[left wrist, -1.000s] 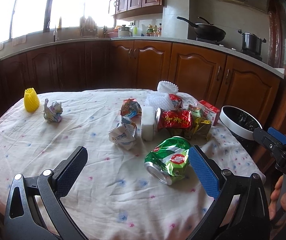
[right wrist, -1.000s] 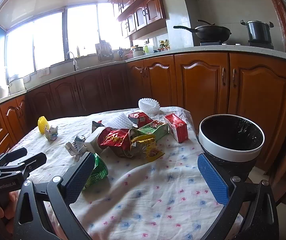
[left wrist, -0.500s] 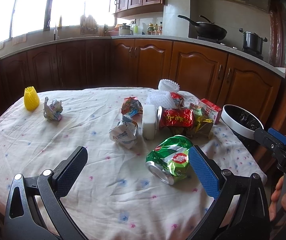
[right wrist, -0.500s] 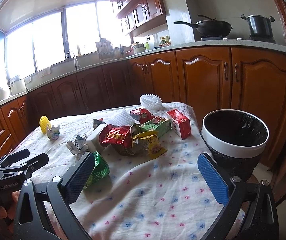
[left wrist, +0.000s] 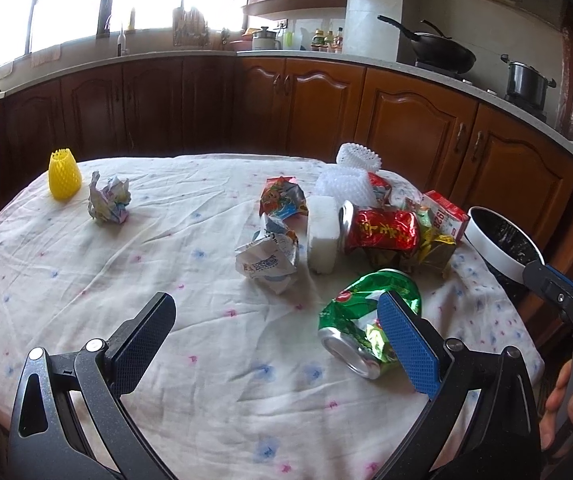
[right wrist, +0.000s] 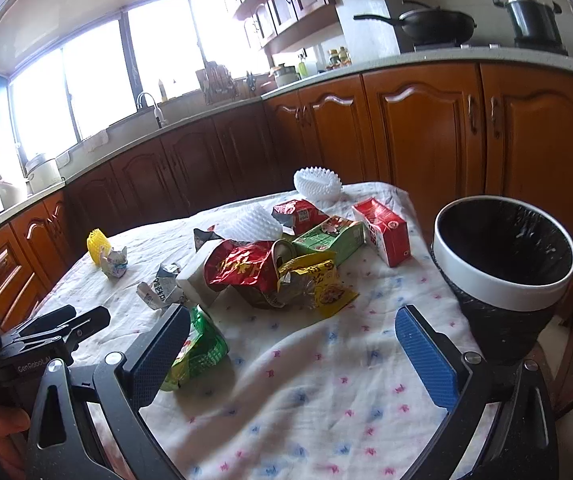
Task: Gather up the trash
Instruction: 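Grasp the crumpled white wrapper with the left tool while the right tool grasps the yellow snack bag, then carry both items over the bin and open both tools to drop them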
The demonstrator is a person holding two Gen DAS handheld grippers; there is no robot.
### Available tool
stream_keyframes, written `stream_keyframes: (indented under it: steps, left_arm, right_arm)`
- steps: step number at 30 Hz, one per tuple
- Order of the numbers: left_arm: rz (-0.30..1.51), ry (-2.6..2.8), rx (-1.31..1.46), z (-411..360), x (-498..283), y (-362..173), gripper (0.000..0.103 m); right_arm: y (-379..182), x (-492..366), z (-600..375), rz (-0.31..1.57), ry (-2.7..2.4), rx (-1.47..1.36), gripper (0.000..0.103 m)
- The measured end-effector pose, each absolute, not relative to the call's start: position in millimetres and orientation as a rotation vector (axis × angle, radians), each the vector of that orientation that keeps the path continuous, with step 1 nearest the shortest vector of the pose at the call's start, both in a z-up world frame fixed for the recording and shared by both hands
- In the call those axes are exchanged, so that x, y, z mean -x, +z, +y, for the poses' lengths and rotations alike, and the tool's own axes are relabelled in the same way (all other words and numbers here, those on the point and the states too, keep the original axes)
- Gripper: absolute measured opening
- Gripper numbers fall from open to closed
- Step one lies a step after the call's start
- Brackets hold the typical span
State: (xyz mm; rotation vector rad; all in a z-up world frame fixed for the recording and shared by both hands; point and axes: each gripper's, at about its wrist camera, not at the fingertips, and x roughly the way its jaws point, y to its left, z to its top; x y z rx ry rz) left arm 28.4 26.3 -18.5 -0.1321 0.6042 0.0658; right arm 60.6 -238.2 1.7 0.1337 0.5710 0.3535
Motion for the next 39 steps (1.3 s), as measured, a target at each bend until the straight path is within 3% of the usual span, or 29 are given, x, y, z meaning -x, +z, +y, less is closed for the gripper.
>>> stream_keyframes:
  steps: [3, 11, 21, 24, 26, 31, 34, 39]
  left_arm:
    - [0.62, 0.07, 0.14, 31.1, -37.3, -19.9, 0.102]
    - [0.665, 0.084, 0.151, 38.8, -68.3, -26.2, 0.101]
    - [0.761, 0.093, 0.178, 46.8, -115.7, -45.9, 0.095]
    - [0.795, 0.1, 0.189, 50.6, -128.8, -53.6, 0.084]
    - [0.817, 0.092, 0.202, 52.1, -134.0, -58.4, 0.074]
    - [0.833, 0.043, 0.217, 48.6, -137.2, -62.3, 0.049]
    - [0.824, 0.035, 0.2, 44.5, -135.3, -58.0, 0.035]
    - [0.796, 0.028, 0.195, 41.6, -130.6, -46.5, 0.03]
  right_arm:
    - [-1.9, -74.5, -240.3, 0.595, 0.349, -0.148, 0.101]
    - [-14.5, -109.5, -238.1, 0.683, 0.356, -0.137, 0.082]
    - [-34.3, -146.2, -231.5, 0.771, 0.374, -0.124, 0.068]
    - [-42.0, -156.4, -230.3, 0.8, 0.377, -0.122, 0.054]
    - [-45.7, -161.4, -230.8, 0.815, 0.378, -0.127, 0.033]
    - [-45.5, -162.8, -236.2, 0.812, 0.382, -0.145, 0.003]
    - [-40.7, -159.2, -242.0, 0.792, 0.382, -0.152, 0.001]
    - [-30.6, -151.4, -255.3, 0.767, 0.376, -0.174, 0.0]
